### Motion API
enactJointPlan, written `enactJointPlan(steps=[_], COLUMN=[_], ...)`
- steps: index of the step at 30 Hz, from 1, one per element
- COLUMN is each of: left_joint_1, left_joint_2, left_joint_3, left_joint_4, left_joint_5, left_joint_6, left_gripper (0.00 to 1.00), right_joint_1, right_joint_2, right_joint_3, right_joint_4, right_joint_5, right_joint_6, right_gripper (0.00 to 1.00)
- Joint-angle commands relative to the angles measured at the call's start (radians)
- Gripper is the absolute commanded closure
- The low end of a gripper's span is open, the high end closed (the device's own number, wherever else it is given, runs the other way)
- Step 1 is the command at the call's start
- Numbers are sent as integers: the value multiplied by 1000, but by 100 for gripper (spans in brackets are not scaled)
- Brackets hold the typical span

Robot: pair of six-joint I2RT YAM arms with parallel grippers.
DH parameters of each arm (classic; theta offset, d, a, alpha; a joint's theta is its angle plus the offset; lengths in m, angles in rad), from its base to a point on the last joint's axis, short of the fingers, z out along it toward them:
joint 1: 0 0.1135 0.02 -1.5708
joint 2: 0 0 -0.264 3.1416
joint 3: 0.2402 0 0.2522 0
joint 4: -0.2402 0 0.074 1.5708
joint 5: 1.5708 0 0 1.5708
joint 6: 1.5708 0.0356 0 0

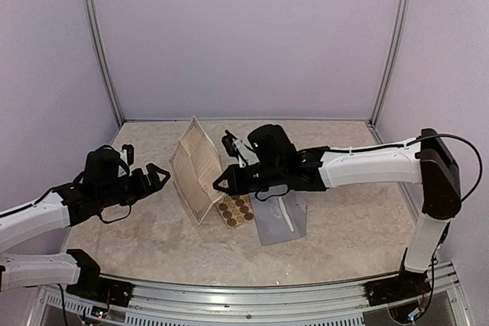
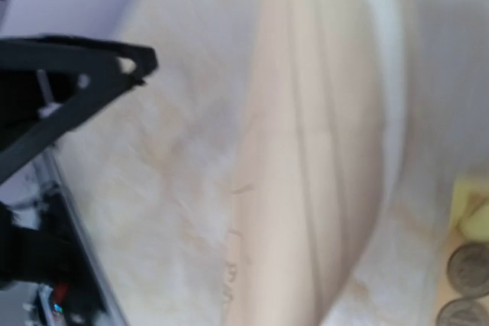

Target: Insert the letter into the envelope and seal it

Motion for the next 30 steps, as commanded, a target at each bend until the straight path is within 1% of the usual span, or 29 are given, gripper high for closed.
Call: enactJointPlan(steps=[1,4,9,13,16,19,22,27,30], left_joint_1=[109,195,325,334,332,299,222,95,41], left_joint_2=[-113,-146,-126,-74,-35,-22,-32,-55,-88], left_joint_3=[78,109,118,103,88,83,100,139,132], left_joint_4=[-160,-194,-160,-81,-5,72,141,229,297], left_joint_5=[48,102,241,314,406,483,534,612,656], left_joint_6=[74,108,134,122,106,95,99,95,70], left_gripper=[1,1,1,1,1,2,2,1,1], right_joint_1=[-18,-20,-20,-20,-20,-20,-20,-20,-20], right_joint_2=[-169,-287,-452,-558,-603,-621,-612,-569,-543], right_joint_3=[-58,-107,-169,-221,-230,-228,-219,-203,-185], right_joint_4=[-61,-90,-131,-118,-131,-165,-202,-235,-258], right_joint_5=[51,27,-124,-257,-332,-363,-348,-276,-208], right_joint_6=[-158,-245,-363,-403,-424,-447,-466,-466,-447], right_gripper=[100,100,100,100,100,100,100,100,100])
